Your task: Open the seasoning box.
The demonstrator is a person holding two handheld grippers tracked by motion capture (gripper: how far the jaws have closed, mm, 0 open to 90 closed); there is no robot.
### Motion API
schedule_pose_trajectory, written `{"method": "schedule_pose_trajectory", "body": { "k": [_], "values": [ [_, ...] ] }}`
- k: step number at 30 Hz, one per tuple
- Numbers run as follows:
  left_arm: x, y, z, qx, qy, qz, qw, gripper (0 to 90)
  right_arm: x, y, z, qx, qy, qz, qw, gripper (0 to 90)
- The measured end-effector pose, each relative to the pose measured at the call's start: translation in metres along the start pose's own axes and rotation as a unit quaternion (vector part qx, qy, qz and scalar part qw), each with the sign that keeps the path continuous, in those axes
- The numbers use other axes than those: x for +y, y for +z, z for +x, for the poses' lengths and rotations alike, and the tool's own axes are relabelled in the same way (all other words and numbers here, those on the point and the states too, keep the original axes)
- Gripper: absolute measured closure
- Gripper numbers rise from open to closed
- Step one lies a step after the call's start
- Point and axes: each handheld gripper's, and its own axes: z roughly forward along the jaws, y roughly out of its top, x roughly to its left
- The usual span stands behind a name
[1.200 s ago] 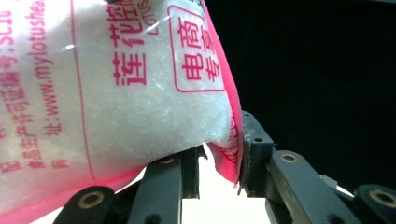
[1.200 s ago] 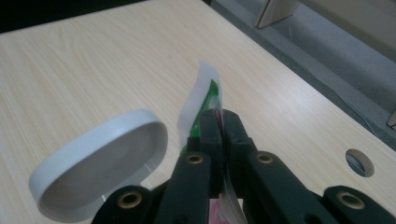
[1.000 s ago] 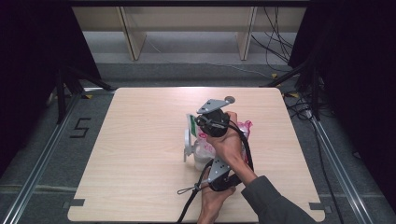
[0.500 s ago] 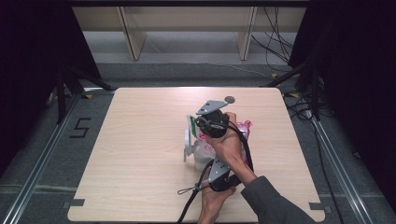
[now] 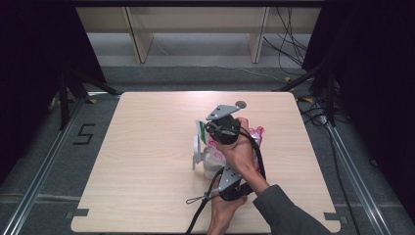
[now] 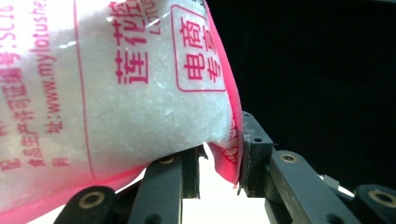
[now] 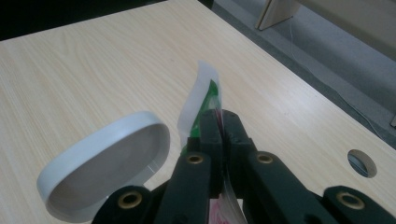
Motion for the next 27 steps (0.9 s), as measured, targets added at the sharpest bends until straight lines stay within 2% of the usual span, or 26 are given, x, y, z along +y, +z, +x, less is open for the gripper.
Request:
{"method": "schedule_pose_trajectory", "body": {
  "k": [2,4,5,6,7,8,9,10,13,14,17,20,21,22,24,26,27],
  "values": [
    [0.0001,-0.0002,0.0003,0.000,0.000,0.001,1.0000,73.0,0.0010,-0.0004,-0.0031,0.002,-0.016,-0.010,0.9998,89.9],
    [0.0002,0.0000,-0.0001,-0.003,-0.001,-0.001,1.0000,73.0,0.0004,0.0003,-0.0024,0.001,-0.015,-0.006,0.9999,89.9],
    [0.0002,0.0000,-0.0002,-0.004,-0.002,0.000,1.0000,72.9,-0.0004,0.0004,-0.0001,0.001,-0.004,0.005,1.0000,89.8],
    [0.0003,-0.0005,0.0000,-0.004,0.001,0.003,1.0000,72.8,-0.0013,0.0028,0.0004,0.000,-0.014,0.006,0.9999,89.8],
    [-0.0003,0.0032,-0.0046,-0.010,-0.031,-0.026,0.9991,72.8,-0.0014,0.0040,0.0016,0.006,-0.019,0.012,0.9997,89.8],
    [0.0003,0.0006,-0.0019,-0.006,-0.012,-0.008,0.9999,72.8,-0.0014,0.0046,0.0030,0.001,-0.013,0.010,0.9999,89.8],
    [0.0004,-0.0009,0.0004,-0.003,0.000,-0.001,1.0000,72.8,-0.0006,0.0040,0.0010,-0.001,-0.022,0.002,0.9998,89.8],
    [0.0005,-0.0011,0.0006,-0.001,0.000,-0.001,1.0000,72.9,-0.0001,0.0024,0.0024,0.002,-0.008,0.005,1.0000,89.8],
    [0.0006,-0.0010,0.0009,-0.001,0.000,-0.001,1.0000,73.0,0.0019,0.0008,-0.0001,0.000,-0.010,-0.006,0.9999,89.9],
    [0.0005,-0.0008,0.0007,-0.002,-0.001,-0.002,1.0000,73.0,0.0020,0.0010,-0.0012,0.002,-0.017,-0.006,0.9998,89.8],
    [0.0003,-0.0003,-0.0002,-0.003,-0.001,-0.001,1.0000,72.9,-0.0001,0.0033,0.0002,0.003,-0.012,0.009,0.9999,89.9],
    [0.0005,-0.0006,-0.0002,-0.003,-0.001,-0.001,1.0000,73.0,0.0005,0.0017,-0.0004,0.003,-0.007,0.008,0.9999,89.8],
    [-0.0005,0.0015,0.0004,-0.013,-0.003,-0.016,0.9998,73.0,0.0005,0.0013,-0.0005,0.005,-0.002,0.005,1.0000,89.8],
    [-0.0004,0.0015,0.0006,-0.013,-0.003,-0.015,0.9998,73.0,0.0012,0.0007,-0.0027,0.003,-0.015,-0.002,0.9999,89.8],
    [0.0004,-0.0001,-0.0007,-0.003,-0.001,0.001,1.0000,73.0,-0.0002,0.0017,-0.0012,0.001,-0.008,0.006,1.0000,89.8],
    [0.0003,0.0000,-0.0005,-0.003,-0.001,0.000,1.0000,72.9,-0.0009,0.0044,-0.0013,0.001,-0.017,0.009,0.9998,89.8],
    [0.0004,-0.0002,-0.0003,-0.004,-0.002,-0.001,1.0000,72.9,-0.0007,0.0040,0.0000,0.002,-0.002,0.012,0.9999,89.8]
  ]
}}
